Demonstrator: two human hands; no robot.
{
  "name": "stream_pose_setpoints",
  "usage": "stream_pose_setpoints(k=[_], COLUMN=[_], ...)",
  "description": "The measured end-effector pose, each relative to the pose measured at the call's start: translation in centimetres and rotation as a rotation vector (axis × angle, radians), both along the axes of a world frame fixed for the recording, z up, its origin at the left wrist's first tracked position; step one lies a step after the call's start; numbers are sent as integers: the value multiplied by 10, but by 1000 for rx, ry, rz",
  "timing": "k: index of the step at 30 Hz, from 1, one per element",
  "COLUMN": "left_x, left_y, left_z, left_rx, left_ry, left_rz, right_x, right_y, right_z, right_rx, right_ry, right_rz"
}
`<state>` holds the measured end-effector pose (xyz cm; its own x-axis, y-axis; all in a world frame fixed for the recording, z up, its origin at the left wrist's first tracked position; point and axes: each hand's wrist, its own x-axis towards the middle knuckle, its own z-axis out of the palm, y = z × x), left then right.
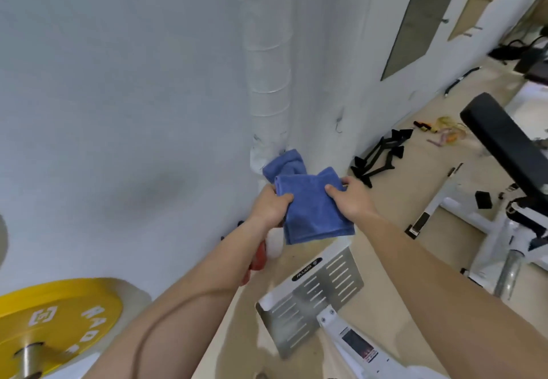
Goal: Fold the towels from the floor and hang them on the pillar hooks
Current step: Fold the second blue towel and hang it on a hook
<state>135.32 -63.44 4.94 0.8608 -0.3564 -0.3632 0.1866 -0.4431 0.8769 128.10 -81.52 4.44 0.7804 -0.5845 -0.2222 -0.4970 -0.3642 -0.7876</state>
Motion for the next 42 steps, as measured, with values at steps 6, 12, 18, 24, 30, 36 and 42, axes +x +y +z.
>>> stream_pose_setpoints(k=[6, 12, 18, 24, 30, 36, 42], left_x=[64, 123, 186, 248, 282, 277, 269], left_y=[-74, -173, -277, -345, -363, -359, -353], left_z=[-16, -55, -107, -138, -182, -210, -188], left_rx=[-43, -15, -53, -184, -189, -139, -286], left_ry=[-44, -140, -62, -45, -88, 116, 392], left_rz=[25, 62, 175, 334, 448, 456, 479], right_x=[61, 127, 201, 285, 331, 330, 314], right_y=[-71, -160, -254, -333, -363, -367, -352], right_z=[-14, -55, -111, -129, -155, -196, -172], right_rx=[-11, -2, 2, -26, 48, 87, -65], right_ry=[-33, -71, -82, -212, -225, -33, -156], right_rz=[-21, -46, -42, -64, 70, 62, 1])
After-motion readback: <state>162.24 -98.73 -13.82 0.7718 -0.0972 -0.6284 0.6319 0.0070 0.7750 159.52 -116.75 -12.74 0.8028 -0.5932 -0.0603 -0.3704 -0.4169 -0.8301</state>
